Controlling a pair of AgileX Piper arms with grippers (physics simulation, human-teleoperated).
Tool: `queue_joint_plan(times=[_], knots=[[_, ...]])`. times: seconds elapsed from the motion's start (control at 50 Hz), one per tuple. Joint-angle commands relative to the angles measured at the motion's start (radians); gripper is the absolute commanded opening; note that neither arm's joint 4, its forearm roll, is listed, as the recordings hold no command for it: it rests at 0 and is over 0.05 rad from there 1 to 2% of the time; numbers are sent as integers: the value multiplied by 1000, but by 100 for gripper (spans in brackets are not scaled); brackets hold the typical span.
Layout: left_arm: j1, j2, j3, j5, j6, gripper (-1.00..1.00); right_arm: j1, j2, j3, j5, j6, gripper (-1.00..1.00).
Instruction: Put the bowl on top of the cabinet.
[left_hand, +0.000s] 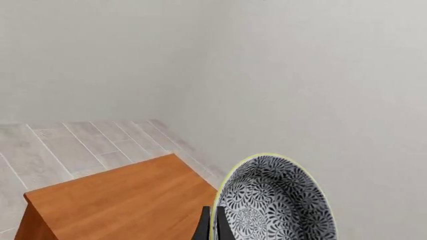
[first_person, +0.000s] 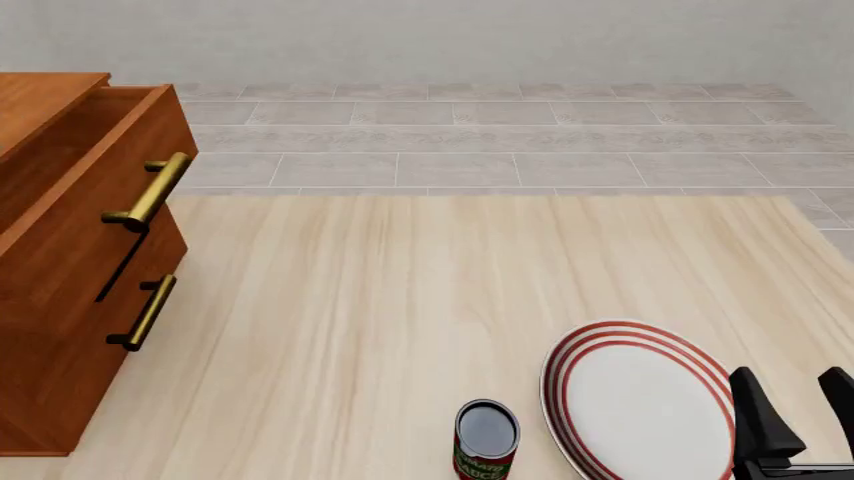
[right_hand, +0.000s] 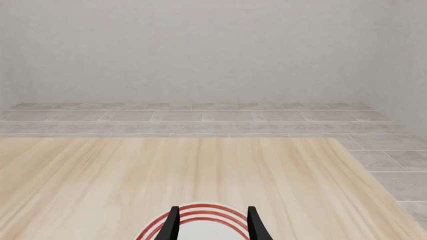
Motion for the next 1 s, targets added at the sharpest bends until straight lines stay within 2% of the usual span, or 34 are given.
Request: queue_joint_plan(times=[0.02, 0.42, 0.5, 0.7, 1.0], knots=[[33, 41, -42, -3, 5, -100, 0, 0, 0, 0, 0, 100], [33, 106, -55, 2, 0, -100, 10, -6, -11, 17, 0, 100], [37, 112, -40, 3, -12, -100, 10, 5, 1, -5, 1, 100], [35, 123, -48, 11, -9, -100, 11, -8, -89, 96, -1, 100], [23, 108, -79, 52, -38, -100, 11, -8, -149, 157, 0, 100]])
